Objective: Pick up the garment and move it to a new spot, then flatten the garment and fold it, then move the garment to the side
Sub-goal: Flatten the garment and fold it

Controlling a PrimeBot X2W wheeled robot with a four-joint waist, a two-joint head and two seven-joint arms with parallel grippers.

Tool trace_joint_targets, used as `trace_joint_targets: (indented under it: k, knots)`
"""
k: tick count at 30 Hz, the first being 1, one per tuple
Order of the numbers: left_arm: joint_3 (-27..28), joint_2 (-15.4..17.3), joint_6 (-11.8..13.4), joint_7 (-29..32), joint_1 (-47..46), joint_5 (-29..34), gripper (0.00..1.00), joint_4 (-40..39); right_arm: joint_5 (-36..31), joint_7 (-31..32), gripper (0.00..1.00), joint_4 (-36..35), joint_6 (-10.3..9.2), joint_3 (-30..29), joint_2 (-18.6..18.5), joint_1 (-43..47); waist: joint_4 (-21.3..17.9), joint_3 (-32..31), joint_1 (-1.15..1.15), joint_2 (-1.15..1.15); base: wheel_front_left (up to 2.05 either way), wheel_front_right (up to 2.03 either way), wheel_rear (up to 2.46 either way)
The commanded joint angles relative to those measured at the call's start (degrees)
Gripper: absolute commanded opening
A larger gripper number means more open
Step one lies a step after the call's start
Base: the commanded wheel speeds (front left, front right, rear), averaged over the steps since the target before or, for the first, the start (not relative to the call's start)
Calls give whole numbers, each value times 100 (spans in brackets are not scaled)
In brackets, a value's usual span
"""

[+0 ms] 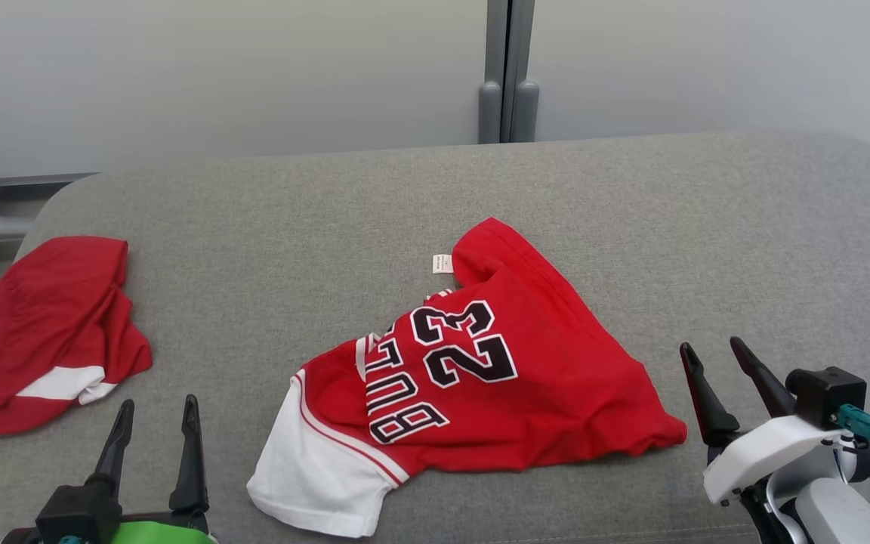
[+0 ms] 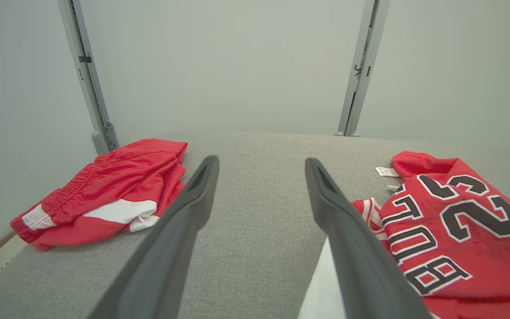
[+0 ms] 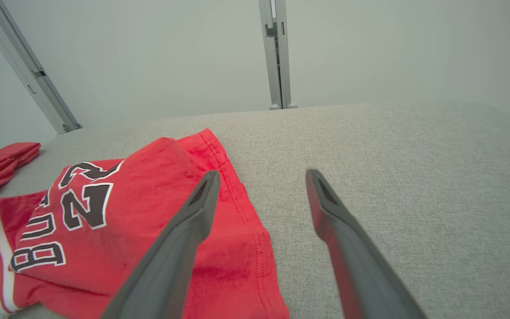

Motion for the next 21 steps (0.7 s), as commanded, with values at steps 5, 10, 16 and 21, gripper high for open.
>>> trace_joint_targets:
  k: [5, 10, 16, 21]
  knots:
    - [136, 119, -8, -19, 170, 231, 100, -73, -246, -38, 100, -32, 0, -216, 100, 165, -34, -113, 0, 0, 0, 0, 0]
    - [80, 275, -9, -19, 309, 433, 100, 33, -318, -38, 100, -123, 0, -282, 159, 235, -64, -164, 0, 0, 0, 0, 0]
    - [160, 334, 47, -19, 373, 434, 100, 69, -400, -39, 100, -158, -1, -307, 144, 329, -68, -181, 0, 0, 0, 0, 0]
    - [209, 283, 49, -20, 382, 365, 100, 39, -436, -38, 100, -156, 0, -344, 173, 342, -52, -188, 0, 0, 0, 0, 0]
